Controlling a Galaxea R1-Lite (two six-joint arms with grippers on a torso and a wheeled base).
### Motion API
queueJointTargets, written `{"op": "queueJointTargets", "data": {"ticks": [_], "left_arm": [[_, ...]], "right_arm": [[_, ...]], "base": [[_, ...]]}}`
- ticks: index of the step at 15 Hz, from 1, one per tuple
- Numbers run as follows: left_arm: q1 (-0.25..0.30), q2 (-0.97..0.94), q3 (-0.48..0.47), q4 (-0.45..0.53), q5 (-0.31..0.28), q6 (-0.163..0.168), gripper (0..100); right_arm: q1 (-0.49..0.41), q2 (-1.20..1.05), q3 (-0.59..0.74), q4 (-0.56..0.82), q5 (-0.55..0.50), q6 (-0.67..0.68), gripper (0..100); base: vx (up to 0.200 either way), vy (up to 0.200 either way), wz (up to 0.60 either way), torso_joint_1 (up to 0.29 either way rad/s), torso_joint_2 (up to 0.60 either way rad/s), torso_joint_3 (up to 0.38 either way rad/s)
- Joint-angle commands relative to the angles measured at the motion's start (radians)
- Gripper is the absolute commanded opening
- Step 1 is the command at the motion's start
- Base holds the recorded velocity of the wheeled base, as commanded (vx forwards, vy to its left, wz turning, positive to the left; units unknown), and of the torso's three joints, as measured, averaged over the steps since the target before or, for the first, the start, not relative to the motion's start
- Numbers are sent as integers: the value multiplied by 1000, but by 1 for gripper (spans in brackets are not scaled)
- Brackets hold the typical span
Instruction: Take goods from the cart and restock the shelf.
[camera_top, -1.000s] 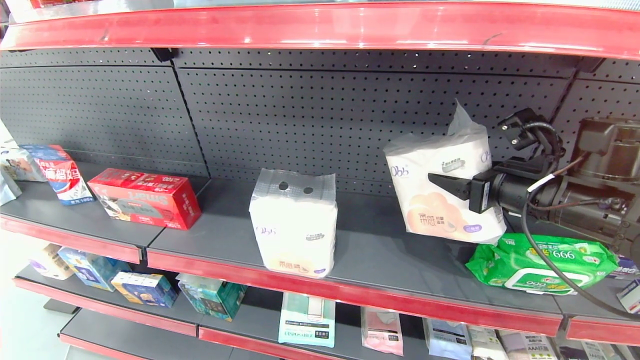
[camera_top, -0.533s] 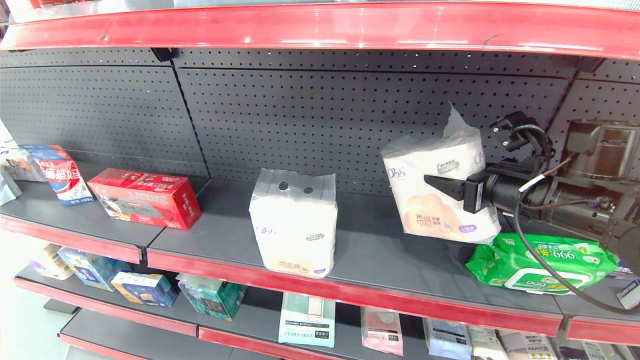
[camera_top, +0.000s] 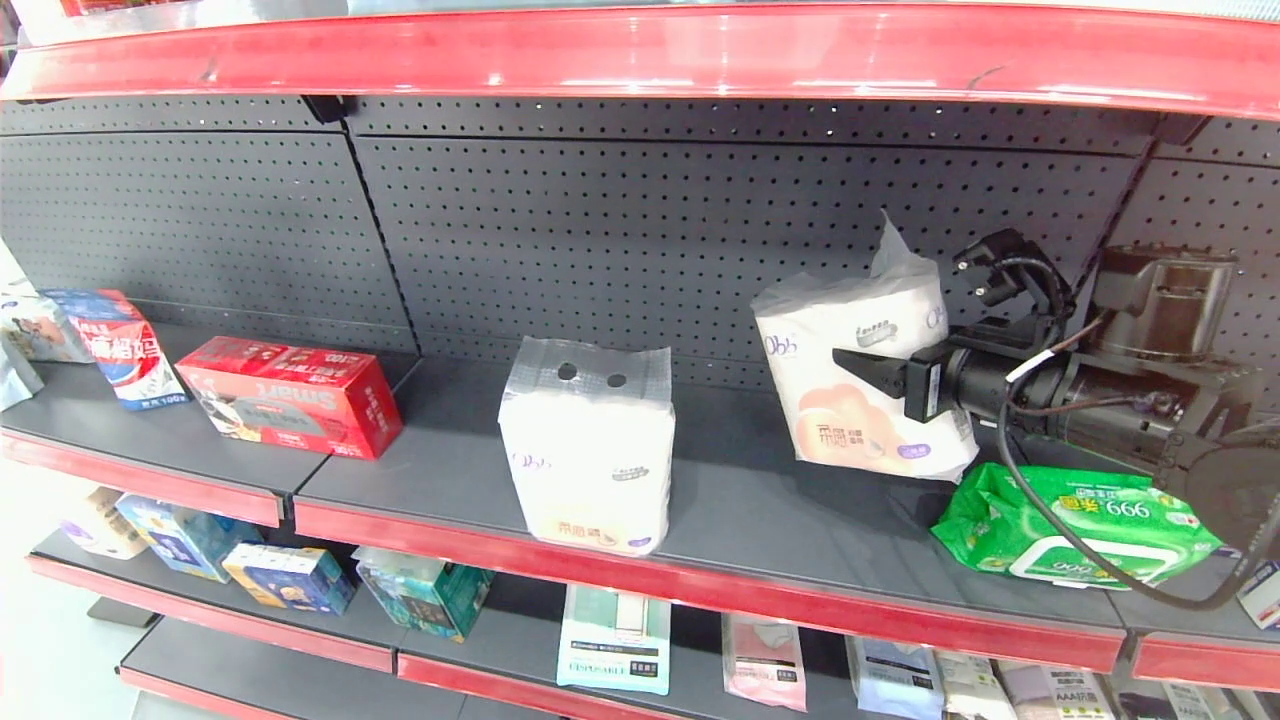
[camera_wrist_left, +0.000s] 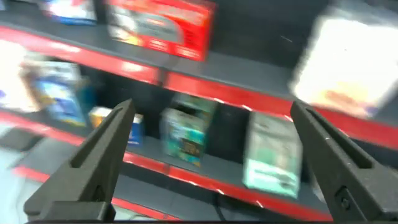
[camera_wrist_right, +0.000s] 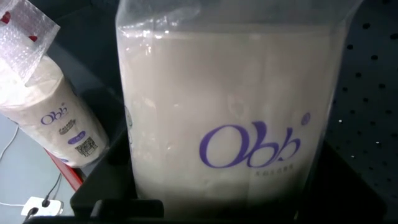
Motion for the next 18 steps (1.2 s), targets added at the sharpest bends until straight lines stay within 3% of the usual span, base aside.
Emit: {"op": "queueJointTargets", "data": {"ticks": [1,5,7,8,10,11,12,13,18], "left_arm": [[5,-9,3,-3,6,3,100],[7,-17,6,-9,-8,6,100],[7,-17,24,-87,-120,118,100],[7,-8,14,-132,-116,127,100],[7,-16,18,-147,-43,117,100],[7,-17,26,-118,-31,89,100],[5,-17,26,-17,-30,52,100],[1,3,18,2,-34,43,100],[-2,-17,26,-15,-39,61,100]], "right_arm": [[1,3,0,-1,1,-1,0],[-2,-8,5,-1,-1,-1,0],[-2,-17,7,-1,-1,-1,0],[-2,-18,10,-1,-1,-1,0],[1,-17,10,-1,-1,-2,0],[1,-12,5,-1,-1,-2,0],[2,-12,4,-1,-2,-2,0],[2,-14,4,-1,-2,-2,0],[-2,-21,16,-1,-4,-1,0]], "base": [[0,0,0,0,0,0],[0,0,0,0,0,0],[0,0,0,0,0,0],[0,0,0,0,0,0],[0,0,0,0,0,0],[0,0,0,0,0,0],[0,0,0,0,0,0],[0,0,0,0,0,0],[0,0,0,0,0,0]]}}
